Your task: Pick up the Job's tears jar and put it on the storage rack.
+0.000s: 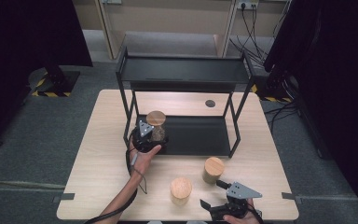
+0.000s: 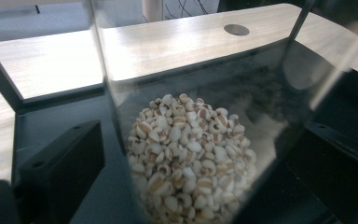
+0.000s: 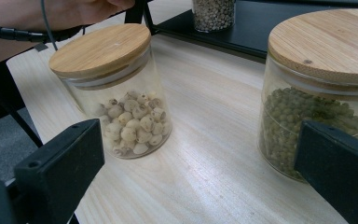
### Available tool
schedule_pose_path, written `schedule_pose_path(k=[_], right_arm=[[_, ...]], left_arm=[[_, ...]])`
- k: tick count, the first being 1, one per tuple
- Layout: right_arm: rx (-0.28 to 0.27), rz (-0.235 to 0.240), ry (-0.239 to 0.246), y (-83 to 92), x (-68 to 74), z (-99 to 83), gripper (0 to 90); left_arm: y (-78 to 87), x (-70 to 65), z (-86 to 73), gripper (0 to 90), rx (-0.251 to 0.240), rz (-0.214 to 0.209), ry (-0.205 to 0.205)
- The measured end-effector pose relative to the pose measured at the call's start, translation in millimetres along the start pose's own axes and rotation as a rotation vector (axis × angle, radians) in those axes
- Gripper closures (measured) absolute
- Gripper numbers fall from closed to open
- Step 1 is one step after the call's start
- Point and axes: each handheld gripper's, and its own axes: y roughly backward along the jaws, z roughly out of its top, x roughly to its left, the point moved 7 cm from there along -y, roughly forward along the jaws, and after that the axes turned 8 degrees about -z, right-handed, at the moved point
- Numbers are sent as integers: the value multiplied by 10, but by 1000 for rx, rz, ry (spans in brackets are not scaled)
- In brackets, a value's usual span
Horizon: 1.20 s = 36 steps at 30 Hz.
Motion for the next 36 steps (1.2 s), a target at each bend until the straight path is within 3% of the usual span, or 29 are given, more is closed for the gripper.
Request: schedule_pose_path(k=[13,36], right_arm=[[-4,-3,0,12,0,3,21],[-8,-2,2,18,7,7,21]], left_arm=[[161,-79,2,19,-13,-23,5],[512,-230,-38,25,-36,-90,-44]])
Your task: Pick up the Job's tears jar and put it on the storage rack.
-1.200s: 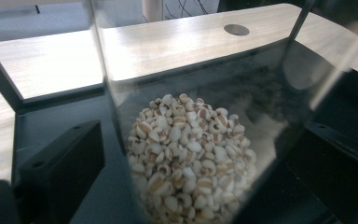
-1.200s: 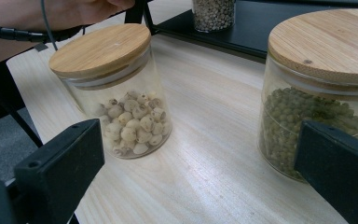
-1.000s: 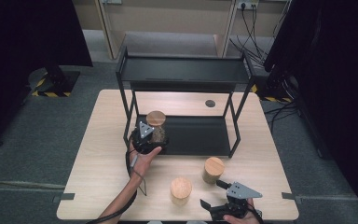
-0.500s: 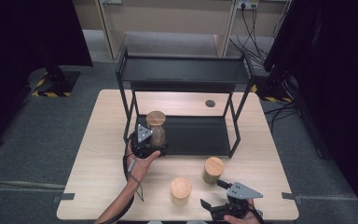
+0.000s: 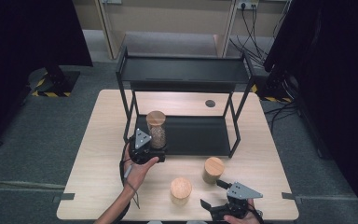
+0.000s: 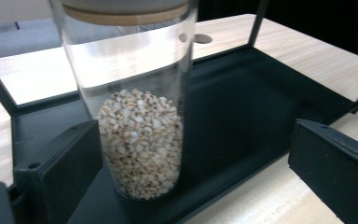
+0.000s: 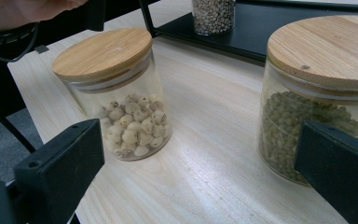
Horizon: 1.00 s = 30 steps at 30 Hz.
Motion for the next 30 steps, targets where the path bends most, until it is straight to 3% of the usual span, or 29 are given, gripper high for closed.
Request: schedule_pose_path(k=[22,30], right_arm=[[-1,2,1,-4,7,4,20],[-2,1,-2,1,5,7,20]], left_arm=[[362,-91,-181,26,-9,-69,-61],[497,-58,-295,26,-4,-50,-73]])
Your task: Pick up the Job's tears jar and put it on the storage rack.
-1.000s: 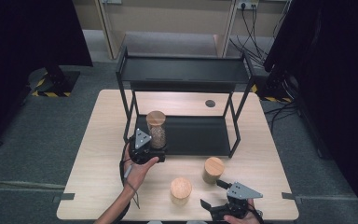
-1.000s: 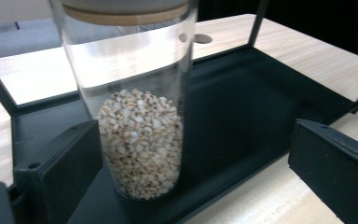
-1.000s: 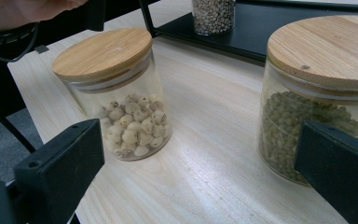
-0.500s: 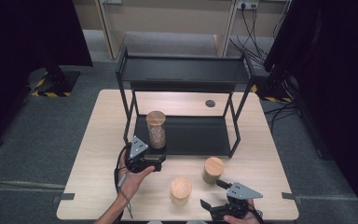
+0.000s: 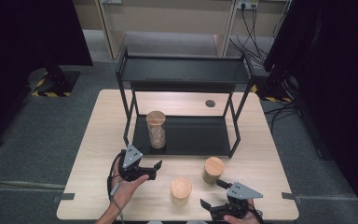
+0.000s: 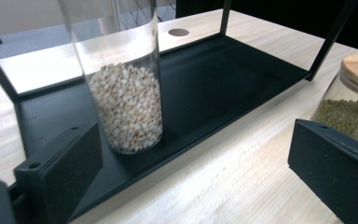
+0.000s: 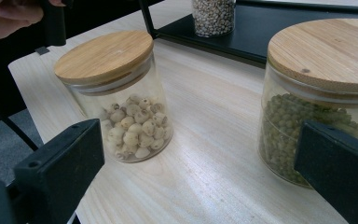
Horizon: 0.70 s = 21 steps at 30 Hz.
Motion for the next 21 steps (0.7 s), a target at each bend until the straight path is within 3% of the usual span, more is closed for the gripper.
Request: schedule_pose_path(k=[21], right_arm=[[-1,5,4,-11,15,1,21]], left_arm=[[261,-228,-188,26,-35,-63,-6]])
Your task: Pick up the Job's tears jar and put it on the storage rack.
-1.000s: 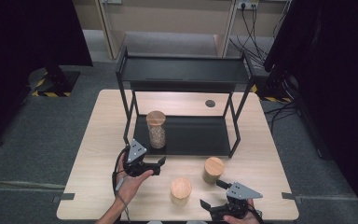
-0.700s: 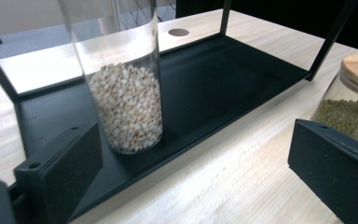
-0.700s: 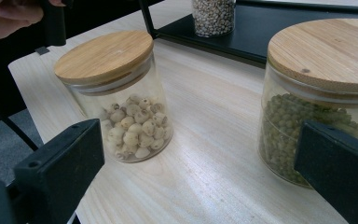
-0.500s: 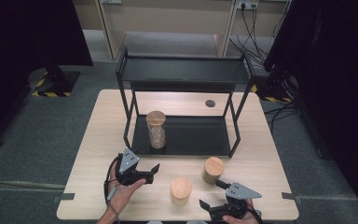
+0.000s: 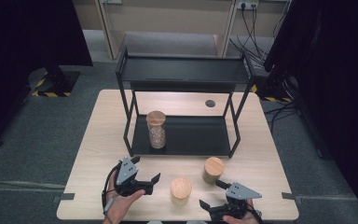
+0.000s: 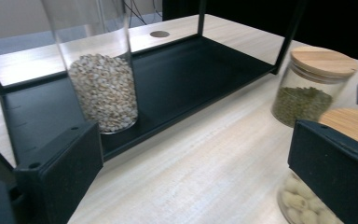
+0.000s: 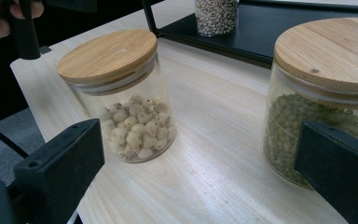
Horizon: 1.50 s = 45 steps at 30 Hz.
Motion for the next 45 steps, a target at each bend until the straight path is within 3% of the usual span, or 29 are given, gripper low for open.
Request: schedule_pose_path(k=[3,19,33,45], right_arm=[[0,0,0,0,1,0,20],[-1,0,2,0,7,2,21],[-4,4,4,4,13,1,20],[-3,10,6,-5,21,3,21]], left_arm=[[14,-32,-24,26,1,7,-15],[60,-129,-165,26,-28,-10,-13],[53,-137,-281,25,-40,-18,-10],[33,-136,-348,25,-23,-27,0]])
